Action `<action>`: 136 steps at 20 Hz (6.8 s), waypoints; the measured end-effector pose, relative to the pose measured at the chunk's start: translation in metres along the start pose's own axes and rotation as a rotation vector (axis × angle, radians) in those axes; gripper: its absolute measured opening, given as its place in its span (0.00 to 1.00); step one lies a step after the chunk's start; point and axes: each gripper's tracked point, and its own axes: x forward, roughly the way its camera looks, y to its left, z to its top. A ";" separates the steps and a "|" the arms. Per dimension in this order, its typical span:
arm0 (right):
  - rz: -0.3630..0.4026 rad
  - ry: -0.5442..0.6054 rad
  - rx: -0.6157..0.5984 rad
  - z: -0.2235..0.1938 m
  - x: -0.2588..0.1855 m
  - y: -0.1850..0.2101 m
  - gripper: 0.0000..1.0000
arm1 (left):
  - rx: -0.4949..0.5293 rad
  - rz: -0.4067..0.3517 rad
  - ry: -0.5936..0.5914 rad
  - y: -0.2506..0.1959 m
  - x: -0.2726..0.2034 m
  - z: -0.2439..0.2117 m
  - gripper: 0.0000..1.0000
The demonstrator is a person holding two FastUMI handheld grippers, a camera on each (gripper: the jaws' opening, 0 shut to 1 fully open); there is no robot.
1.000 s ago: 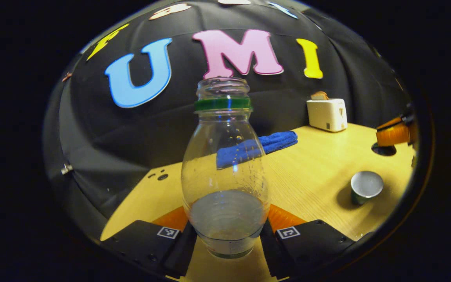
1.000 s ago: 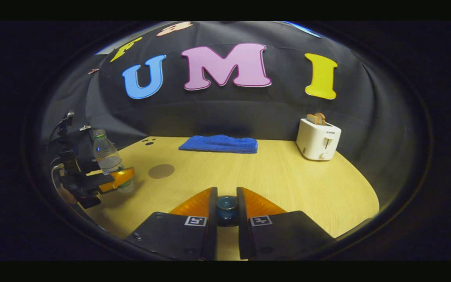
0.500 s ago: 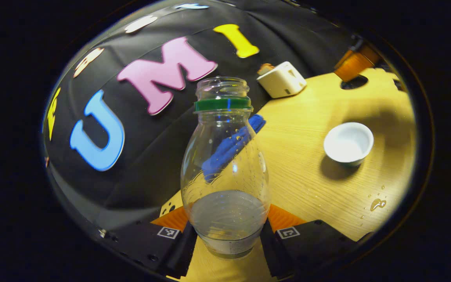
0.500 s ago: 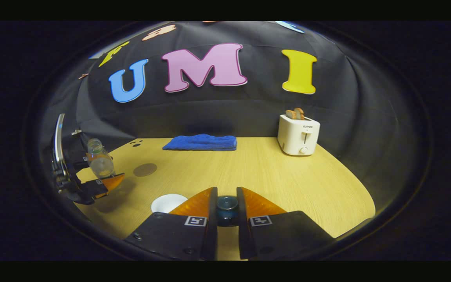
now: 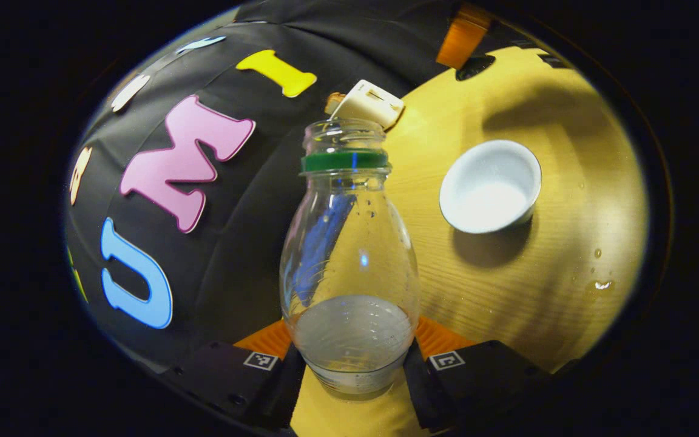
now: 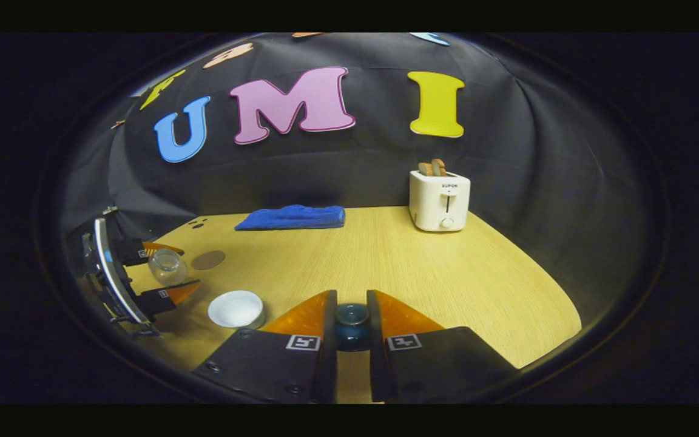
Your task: Open the teacup lid with one hand, grasp the water bottle and pour water into the teacup with the other hand; after pouring, place the water bottle on the coaster and then close the teacup lid.
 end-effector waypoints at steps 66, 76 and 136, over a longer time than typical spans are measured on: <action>0.178 0.031 0.092 -0.028 -0.026 0.027 0.22 | 0.985 -0.199 0.052 0.040 0.022 0.029 0.75; 0.189 0.025 0.103 -0.014 -0.035 0.030 0.25 | 1.033 -0.174 0.056 0.063 0.014 0.043 0.75; 0.152 0.003 0.001 0.090 -0.026 0.080 0.25 | -0.584 -0.063 -0.035 0.080 -0.008 -0.002 0.75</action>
